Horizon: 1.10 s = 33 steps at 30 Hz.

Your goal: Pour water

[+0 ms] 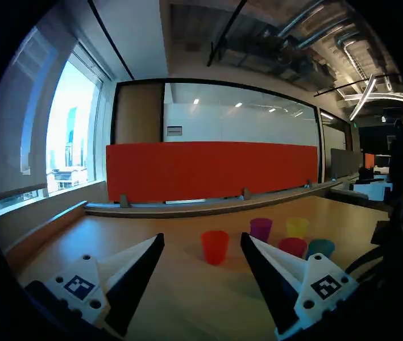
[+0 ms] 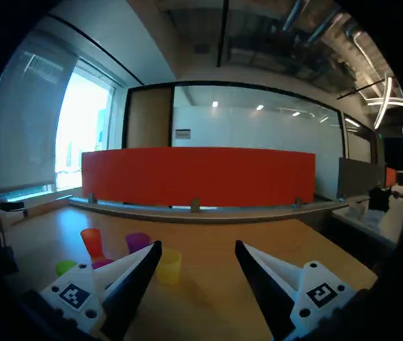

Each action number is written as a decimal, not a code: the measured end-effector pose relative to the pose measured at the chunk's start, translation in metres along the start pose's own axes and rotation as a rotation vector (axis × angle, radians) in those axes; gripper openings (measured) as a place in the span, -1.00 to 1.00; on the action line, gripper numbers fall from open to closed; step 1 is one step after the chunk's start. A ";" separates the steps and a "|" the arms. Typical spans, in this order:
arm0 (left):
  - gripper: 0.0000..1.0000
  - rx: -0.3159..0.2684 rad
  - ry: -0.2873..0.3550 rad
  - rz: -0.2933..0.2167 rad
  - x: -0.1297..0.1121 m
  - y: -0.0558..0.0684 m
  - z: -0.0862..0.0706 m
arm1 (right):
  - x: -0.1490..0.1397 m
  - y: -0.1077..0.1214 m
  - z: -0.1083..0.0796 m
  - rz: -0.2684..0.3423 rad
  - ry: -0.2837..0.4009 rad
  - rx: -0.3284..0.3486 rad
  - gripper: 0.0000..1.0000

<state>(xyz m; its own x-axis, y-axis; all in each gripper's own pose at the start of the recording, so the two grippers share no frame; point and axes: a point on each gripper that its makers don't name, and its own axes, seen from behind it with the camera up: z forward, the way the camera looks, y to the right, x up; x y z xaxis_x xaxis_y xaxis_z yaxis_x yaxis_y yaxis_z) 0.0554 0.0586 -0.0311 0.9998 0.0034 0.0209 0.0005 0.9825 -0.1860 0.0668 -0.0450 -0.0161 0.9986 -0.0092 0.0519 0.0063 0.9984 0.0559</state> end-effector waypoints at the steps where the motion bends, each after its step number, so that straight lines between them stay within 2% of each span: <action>1: 1.00 0.006 0.005 0.000 0.001 -0.001 0.000 | 0.001 0.001 0.000 0.005 0.004 -0.005 1.00; 8: 1.00 0.069 0.041 -0.004 0.002 -0.013 0.004 | 0.001 0.000 -0.001 0.026 0.029 -0.019 1.00; 17: 1.00 0.138 0.065 0.019 -0.005 -0.026 0.006 | -0.005 0.020 0.003 -0.012 0.033 -0.093 1.00; 23: 1.00 0.154 0.070 0.010 -0.013 -0.030 0.009 | -0.003 0.029 0.005 -0.018 0.035 -0.122 1.00; 33: 1.00 0.173 0.070 -0.006 -0.031 -0.046 0.012 | 0.002 0.033 0.006 -0.037 0.032 -0.155 1.00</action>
<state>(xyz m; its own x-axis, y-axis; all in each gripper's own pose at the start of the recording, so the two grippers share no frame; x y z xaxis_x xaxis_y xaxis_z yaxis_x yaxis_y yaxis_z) 0.0237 0.0151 -0.0118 0.9988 -0.0096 -0.0484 0.0089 0.9999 -0.0139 0.0689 -0.0125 -0.0082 0.9987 -0.0463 0.0209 0.0481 0.9940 -0.0978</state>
